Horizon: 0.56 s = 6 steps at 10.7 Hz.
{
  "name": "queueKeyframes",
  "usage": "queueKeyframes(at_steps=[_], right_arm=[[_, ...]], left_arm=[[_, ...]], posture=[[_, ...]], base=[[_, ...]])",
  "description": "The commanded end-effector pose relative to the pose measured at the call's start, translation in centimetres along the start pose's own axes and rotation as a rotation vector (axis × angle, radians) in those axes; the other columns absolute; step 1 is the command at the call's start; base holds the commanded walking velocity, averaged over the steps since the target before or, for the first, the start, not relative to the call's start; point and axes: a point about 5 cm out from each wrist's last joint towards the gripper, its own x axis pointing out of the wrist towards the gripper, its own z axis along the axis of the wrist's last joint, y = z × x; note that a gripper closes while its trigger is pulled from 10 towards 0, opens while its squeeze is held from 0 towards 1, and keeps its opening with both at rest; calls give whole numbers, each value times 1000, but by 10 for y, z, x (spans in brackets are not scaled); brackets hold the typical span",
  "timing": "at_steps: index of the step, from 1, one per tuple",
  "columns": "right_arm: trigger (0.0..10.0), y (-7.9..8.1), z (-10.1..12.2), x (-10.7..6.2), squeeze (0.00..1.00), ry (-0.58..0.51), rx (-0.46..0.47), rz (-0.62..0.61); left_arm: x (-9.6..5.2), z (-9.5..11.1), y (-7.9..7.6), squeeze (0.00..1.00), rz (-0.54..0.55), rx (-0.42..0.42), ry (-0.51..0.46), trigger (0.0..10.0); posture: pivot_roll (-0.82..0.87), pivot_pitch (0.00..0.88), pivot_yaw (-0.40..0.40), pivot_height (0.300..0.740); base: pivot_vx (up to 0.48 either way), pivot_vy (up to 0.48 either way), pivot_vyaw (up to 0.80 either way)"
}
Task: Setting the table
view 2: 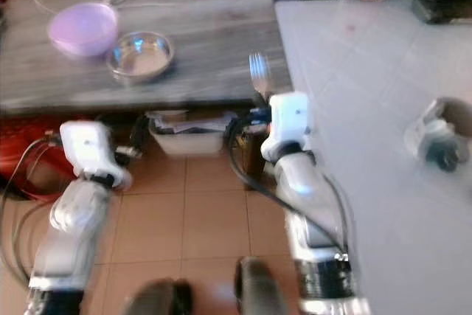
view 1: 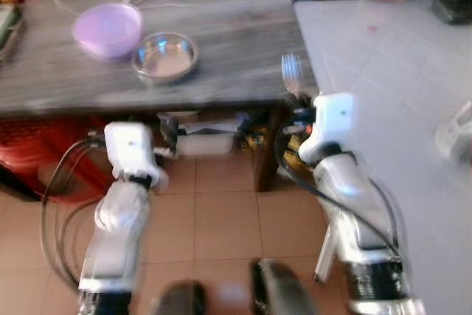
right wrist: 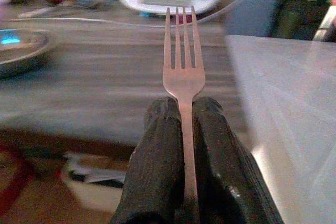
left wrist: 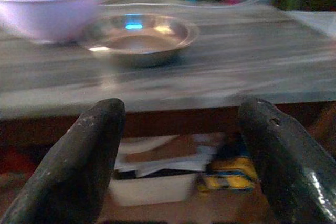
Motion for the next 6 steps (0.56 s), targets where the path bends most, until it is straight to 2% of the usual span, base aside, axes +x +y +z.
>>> queueKeyframes(at_steps=[1,2,5,6], right_arm=[[0,6,7,1,0,-28,14,22],[0,6,8,2,0,-33,16,25],[0,7,9,3,0,-40,15,27],[0,4,9,5,0,-42,12,23]], left_arm=[[-1,0,7,0,20,19,2,10000],[0,2,7,0,22,17,-2,10000],[1,3,11,0,45,28,-5,10000],[1,5,16,0,85,43,-11,10000]], posture=[[-64,189,5,740],[-63,194,6,740],[-58,192,6,740],[-56,189,6,740]], base=[[428,0,0],[431,0,0],[405,258,0],[307,371,0]])
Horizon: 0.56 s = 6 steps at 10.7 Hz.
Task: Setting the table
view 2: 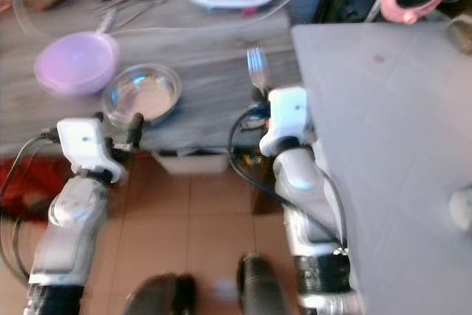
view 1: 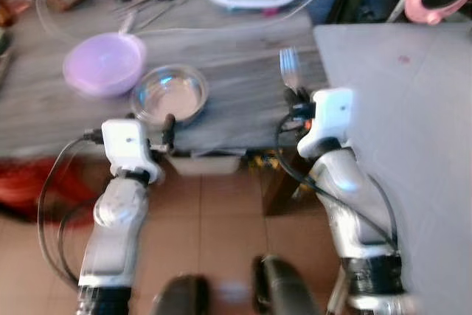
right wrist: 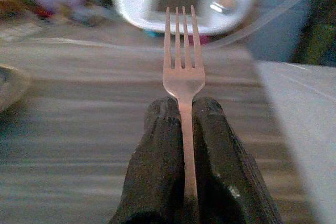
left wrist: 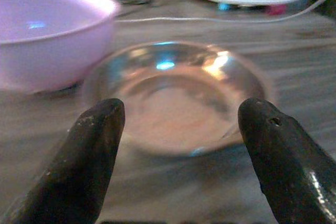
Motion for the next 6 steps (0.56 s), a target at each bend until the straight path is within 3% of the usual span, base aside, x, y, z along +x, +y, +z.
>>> queueKeyframes(at_steps=[1,2,5,6], right_arm=[[1255,4,5,1,0,-26,7,10],[10000,2,4,1,0,-20,1,2],[10000,-1,2,2,0,-11,19,-12],[10000,-6,2,6,0,-10,38,-48]], left_arm=[[-2,5,15,0,63,43,-20,10000],[-4,5,21,0,96,64,-18,10000],[-11,9,42,0,204,114,-23,10000],[-13,8,45,0,211,120,-17,10000]], posture=[[-54,190,7,740],[-54,191,10,740],[-44,187,13,740],[-41,188,13,740]], base=[[0,0,0],[0,0,0],[0,0,0],[0,0,750]])
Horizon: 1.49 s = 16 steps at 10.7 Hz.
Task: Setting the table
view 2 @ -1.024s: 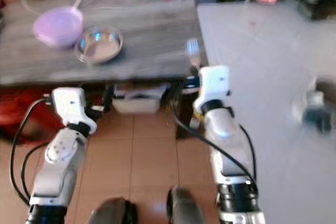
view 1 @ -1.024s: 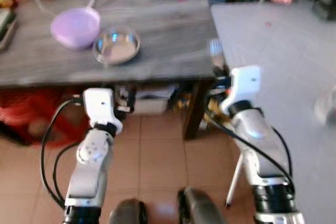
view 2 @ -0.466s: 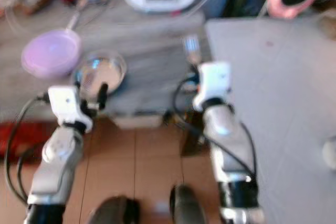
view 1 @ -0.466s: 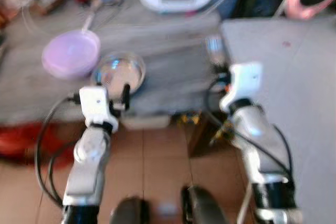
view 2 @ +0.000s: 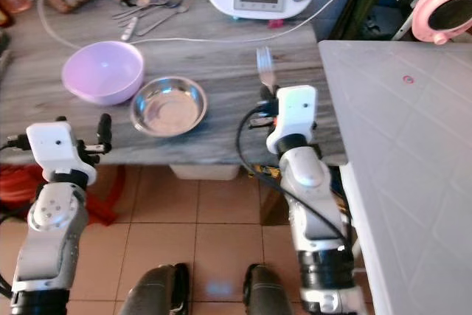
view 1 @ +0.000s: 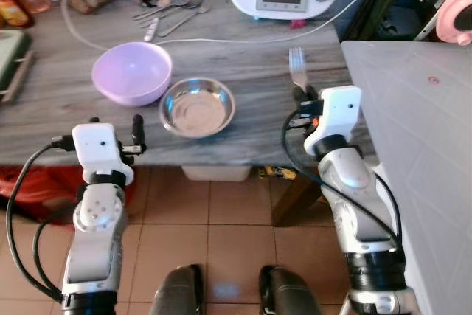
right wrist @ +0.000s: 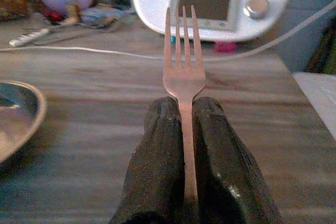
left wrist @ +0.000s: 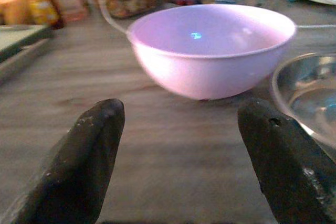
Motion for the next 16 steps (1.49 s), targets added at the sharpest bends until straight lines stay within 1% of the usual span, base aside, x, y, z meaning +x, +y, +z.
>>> queueKeyframes(at_steps=[1,2,4,5,6,8,9,11,12,13,14,16], right_arm=[[10000,-2,5,4,0,-18,22,-21],[10000,-4,5,6,0,-15,44,-40],[10000,-9,1,15,0,14,143,-112],[10000,-6,-1,17,0,30,182,-122],[10000,0,-3,22,0,48,228,-152],[10000,11,-3,30,0,49,248,-142],[10000,15,-6,34,0,70,291,-157],[10000,27,-10,40,0,101,328,-161],[10000,32,-14,43,0,132,365,-174],[10000,35,-15,44,0,142,370,-175],[10000,38,-16,45,0,160,354,-171],[10000,46,-19,48,0,181,374,-141]], left_arm=[[-4,0,4,0,11,10,6,10000],[-5,-1,3,0,8,8,10,10000],[-6,-3,2,0,3,10,20,10000],[-7,-3,2,0,-1,12,24,10000],[-7,-3,3,0,-4,17,27,10000],[-8,-3,5,0,-7,25,34,10000],[-9,-3,5,0,-12,27,37,10000],[-12,-2,6,0,-13,30,43,10000],[-14,-3,6,0,-15,30,47,10000],[-15,-3,5,0,-18,29,50,10000],[-16,-3,4,0,-22,27,53,10000],[-15,-4,2,0,-30,25,57,10000]], posture=[[-38,188,13,740],[-37,190,12,740],[-34,198,15,740],[-33,200,17,740],[-27,221,17,740],[-21,230,18,740],[-6,250,18,740],[0,261,17,740],[2,263,15,740],[1,263,13,740],[-1,262,9,740],[-9,261,5,740]], base=[[0,0,800],[0,0,800],[0,0,0],[0,0,0],[0,0,0],[0,0,0],[0,0,0],[0,0,0],[0,0,0],[0,0,0],[0,0,0],[0,0,0]])
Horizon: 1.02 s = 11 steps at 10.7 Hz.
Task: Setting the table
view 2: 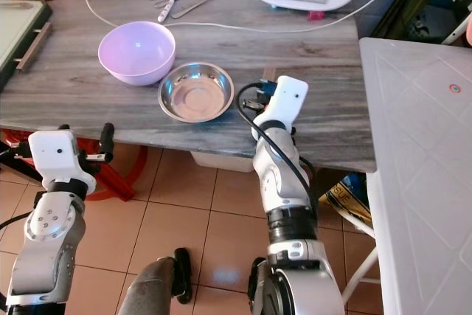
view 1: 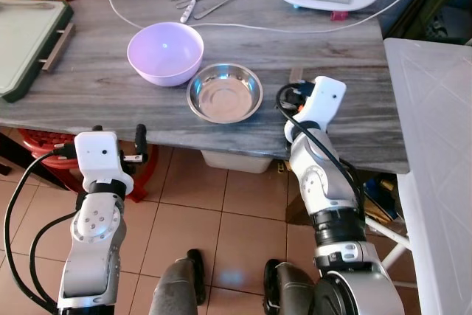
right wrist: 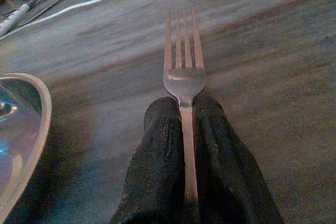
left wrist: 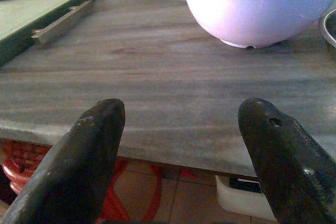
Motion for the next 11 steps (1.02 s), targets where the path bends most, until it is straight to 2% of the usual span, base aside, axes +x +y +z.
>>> queueKeyframes(at_steps=[1,3,5,6,11], right_arm=[[10000,16,-6,1,0,29,23,36],[10000,26,-10,6,0,66,21,85],[10000,33,-15,8,0,131,-34,114],[10000,35,-16,8,0,160,-32,125],[10000,25,-21,9,0,258,-61,116]], left_arm=[[-2,1,-2,0,-14,6,0,10000],[-2,0,-3,0,-19,1,6,10000],[-3,0,-4,0,-23,-3,7,10000],[-3,-1,-4,0,-24,-5,8,10000],[0,0,-9,0,-39,-22,9,10000]], posture=[[-8,261,5,740],[-6,255,5,740],[-4,252,1,740],[-4,252,1,740],[-15,256,-3,740]], base=[[0,0,0],[0,0,0],[0,0,0],[0,0,0],[0,0,0]])
